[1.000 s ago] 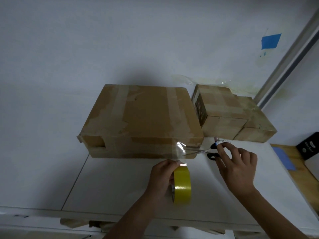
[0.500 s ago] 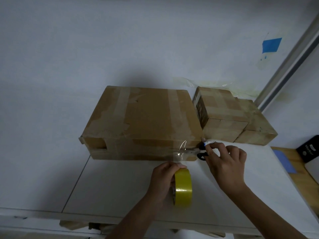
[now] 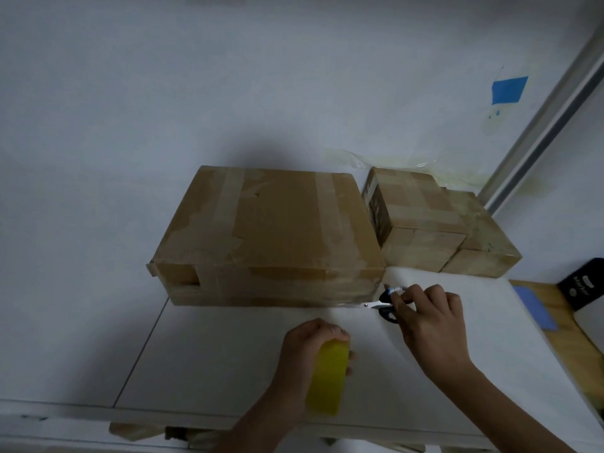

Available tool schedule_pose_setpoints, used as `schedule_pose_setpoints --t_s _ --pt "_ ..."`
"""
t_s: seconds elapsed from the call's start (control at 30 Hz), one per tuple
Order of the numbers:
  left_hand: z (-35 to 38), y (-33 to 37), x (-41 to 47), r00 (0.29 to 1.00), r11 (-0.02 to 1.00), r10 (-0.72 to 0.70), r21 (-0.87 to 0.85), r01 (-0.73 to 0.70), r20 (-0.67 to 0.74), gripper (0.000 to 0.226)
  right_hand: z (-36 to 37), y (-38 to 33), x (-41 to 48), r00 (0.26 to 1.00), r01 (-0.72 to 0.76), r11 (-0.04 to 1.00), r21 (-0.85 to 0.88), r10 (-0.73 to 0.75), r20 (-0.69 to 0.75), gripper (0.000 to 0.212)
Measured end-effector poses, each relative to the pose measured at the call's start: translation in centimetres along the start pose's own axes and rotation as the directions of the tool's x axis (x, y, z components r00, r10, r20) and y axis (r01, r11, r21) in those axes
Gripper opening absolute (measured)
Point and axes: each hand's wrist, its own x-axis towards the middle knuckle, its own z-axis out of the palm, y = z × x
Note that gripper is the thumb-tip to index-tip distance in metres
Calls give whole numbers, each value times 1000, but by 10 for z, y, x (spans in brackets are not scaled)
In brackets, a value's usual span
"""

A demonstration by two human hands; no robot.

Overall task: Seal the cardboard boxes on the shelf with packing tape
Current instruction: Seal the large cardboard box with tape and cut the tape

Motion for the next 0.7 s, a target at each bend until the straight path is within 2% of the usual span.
schedule_pose_setpoints --t_s 0.07,0.17,0.27,0.37,0.47,0.53,0.6,0.63,0.7 --pt "-1 3 -8 997 997 80 13 -80 10 13 5 2 -8 997 -32 999 21 30 76 49" --pt "-4 15 -14 973 969 226 87 -229 52 10 6 3 -18 992 -20 996 84 9 124 46" --pt "-3 40 -6 961 961 263 57 -269 89 9 5 4 -30 987 -26 993 117 7 159 41" --pt "1 60 5 951 954 283 66 -292 127 25 4 8 -39 981 -72 991 113 50 190 44" --pt "5 65 11 949 949 298 76 -306 98 13 3 13 -46 981 -105 985 136 81 174 39" --pt "3 60 13 943 941 333 56 -333 5 14 2 15 -51 978 -149 968 200 115 171 30" --pt "-2 54 14 935 940 342 34 -340 -96 17 -5 11 -49 940 -322 869 375 249 232 27" --pt "-4 51 14 934 943 333 16 -333 -133 13 -15 7 -44 885 -463 744 482 358 297 28" --pt "-5 47 12 944 958 281 -13 -287 -173 5 -30 -4 -30 735 -668 411 620 494 464 31"
